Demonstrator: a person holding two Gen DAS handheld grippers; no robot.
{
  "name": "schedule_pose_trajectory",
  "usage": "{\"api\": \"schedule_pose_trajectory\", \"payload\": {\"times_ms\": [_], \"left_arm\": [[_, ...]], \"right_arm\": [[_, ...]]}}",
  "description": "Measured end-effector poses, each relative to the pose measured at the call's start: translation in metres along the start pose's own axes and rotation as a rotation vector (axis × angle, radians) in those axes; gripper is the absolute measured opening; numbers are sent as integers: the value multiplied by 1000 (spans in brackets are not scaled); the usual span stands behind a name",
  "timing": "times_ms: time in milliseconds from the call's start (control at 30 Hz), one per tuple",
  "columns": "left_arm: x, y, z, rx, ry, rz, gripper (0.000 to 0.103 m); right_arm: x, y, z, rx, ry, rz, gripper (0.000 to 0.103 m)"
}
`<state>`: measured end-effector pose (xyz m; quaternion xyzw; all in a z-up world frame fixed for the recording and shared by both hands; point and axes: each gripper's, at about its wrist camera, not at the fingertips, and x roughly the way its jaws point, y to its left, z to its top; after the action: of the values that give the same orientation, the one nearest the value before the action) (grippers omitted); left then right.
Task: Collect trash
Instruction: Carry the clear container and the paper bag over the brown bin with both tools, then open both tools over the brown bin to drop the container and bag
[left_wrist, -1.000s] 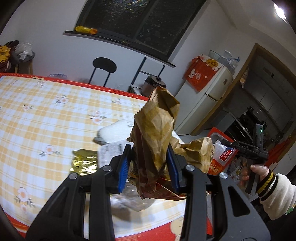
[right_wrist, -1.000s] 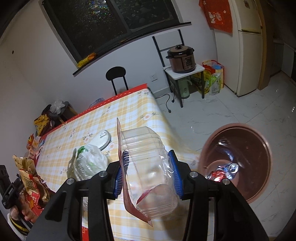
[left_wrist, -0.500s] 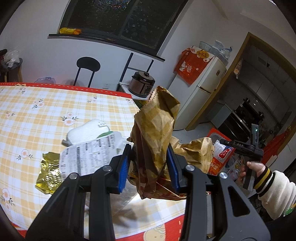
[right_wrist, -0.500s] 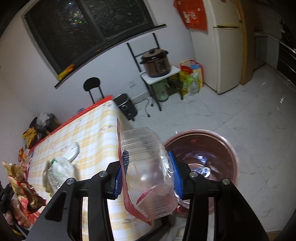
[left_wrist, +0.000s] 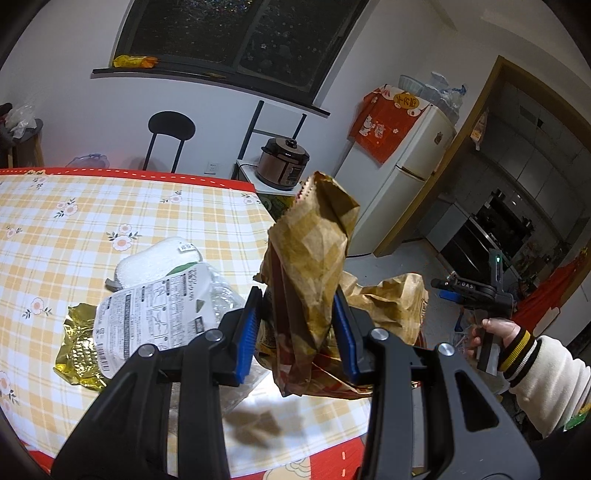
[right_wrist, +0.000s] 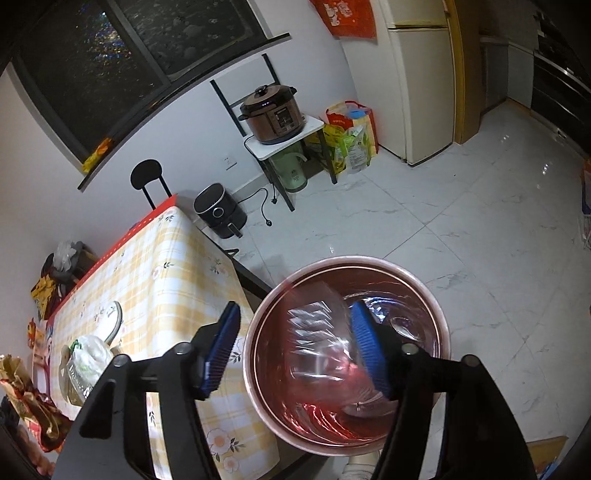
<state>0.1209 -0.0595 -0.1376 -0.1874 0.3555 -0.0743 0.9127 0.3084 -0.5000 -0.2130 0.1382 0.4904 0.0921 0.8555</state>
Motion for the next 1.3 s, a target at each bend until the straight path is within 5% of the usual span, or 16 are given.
{"api": "schedule_pose_trajectory", "payload": {"times_ms": [300,700,1300], "left_arm": [[23,-34,7,64,27,-45,40],[89,-120,11,198,96,-146,40],[237,-255,-3,302,171,-184,45]], "right_arm": [[-46,2,5,-53,-107,24,98],[-134,-17,-4,-98,-241,-51,98],[-222,-109,-37,-3,-322,-172,98]]}}
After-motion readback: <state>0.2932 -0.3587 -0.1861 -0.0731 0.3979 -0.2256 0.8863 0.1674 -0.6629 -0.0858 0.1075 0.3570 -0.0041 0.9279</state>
